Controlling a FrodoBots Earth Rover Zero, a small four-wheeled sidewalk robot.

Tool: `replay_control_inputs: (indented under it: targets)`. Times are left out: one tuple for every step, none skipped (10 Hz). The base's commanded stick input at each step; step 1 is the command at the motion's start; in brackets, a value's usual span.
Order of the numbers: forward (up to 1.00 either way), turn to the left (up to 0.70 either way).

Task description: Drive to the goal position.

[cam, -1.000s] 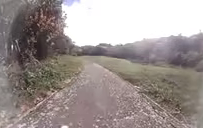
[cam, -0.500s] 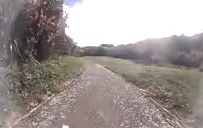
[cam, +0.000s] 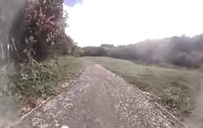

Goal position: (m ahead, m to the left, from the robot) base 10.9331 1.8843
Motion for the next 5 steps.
replay_control_inputs:
  targets:
    - [0.3,0.0]
    - [0.3,0.0]
    - [0.3,0.0]
    - [0.3,0.0]
    - [0.3,0.0]
